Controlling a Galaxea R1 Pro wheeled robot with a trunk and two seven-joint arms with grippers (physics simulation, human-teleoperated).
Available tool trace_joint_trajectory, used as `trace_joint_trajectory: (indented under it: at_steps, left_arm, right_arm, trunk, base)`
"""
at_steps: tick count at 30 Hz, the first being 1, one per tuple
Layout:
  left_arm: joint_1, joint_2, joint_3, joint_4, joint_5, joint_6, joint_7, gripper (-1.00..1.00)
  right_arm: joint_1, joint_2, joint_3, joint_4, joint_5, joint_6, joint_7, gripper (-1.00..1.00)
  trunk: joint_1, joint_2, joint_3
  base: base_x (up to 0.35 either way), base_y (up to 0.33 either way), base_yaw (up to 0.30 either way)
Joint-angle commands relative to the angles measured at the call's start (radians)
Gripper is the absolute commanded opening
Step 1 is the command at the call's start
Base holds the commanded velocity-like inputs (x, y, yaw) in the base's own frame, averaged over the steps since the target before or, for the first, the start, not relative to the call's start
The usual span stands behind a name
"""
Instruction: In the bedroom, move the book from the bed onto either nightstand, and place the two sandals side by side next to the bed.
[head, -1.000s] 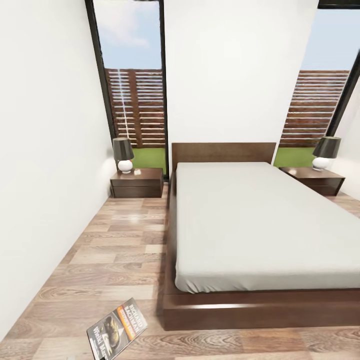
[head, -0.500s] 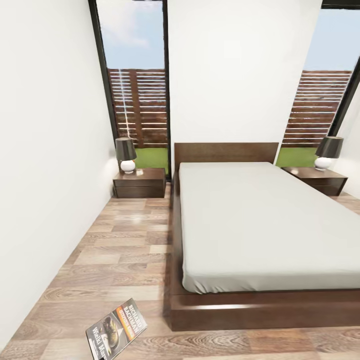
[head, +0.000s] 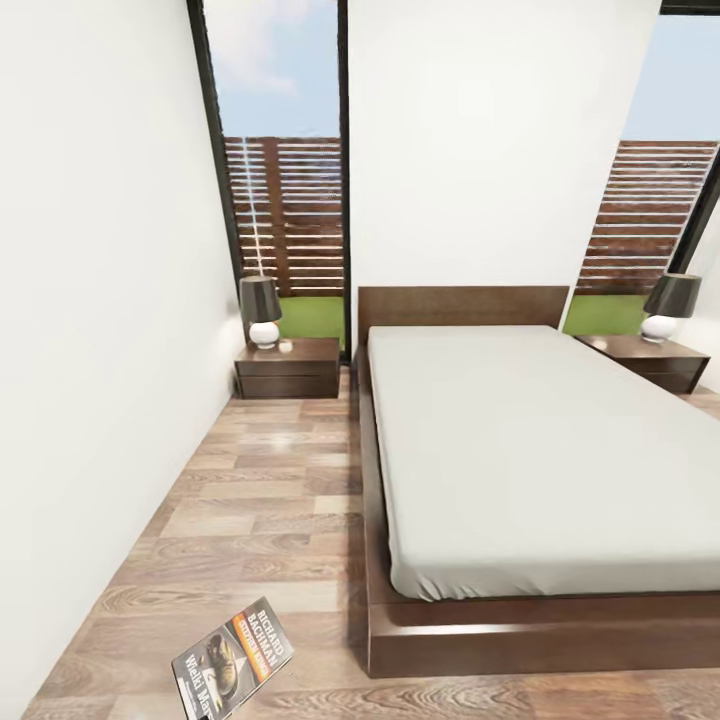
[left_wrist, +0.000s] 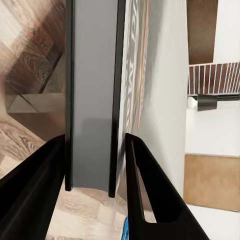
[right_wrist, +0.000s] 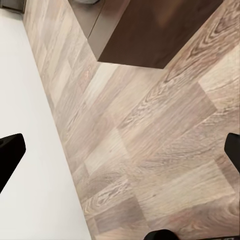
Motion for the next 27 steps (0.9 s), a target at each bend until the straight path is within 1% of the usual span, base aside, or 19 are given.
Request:
trace_joint_trajectory:
  at_steps: [1, 27]
  left_arm:
    - [-0.001, 0.000, 0.011, 0.000, -0.004, 0.010, -0.003, -1.00]
    - [-0.001, -0.002, 0.011, 0.000, -0.005, 0.010, -0.001, -1.00]
  right_arm:
    - [-0.002, 0.000, -0.001, 0.004, -0.003, 0.002, 0.006, 1.00]
    - [-0.002, 0.000, 0.003, 0.004, 0.006, 0.005, 0.005, 1.00]
  trunk:
    - [0.000, -0.001, -0.001]
    - [0.000, -0.001, -0.001]
  base:
    - [0.119, 0.221, 0.000]
    - [0.126, 0.207, 0.000]
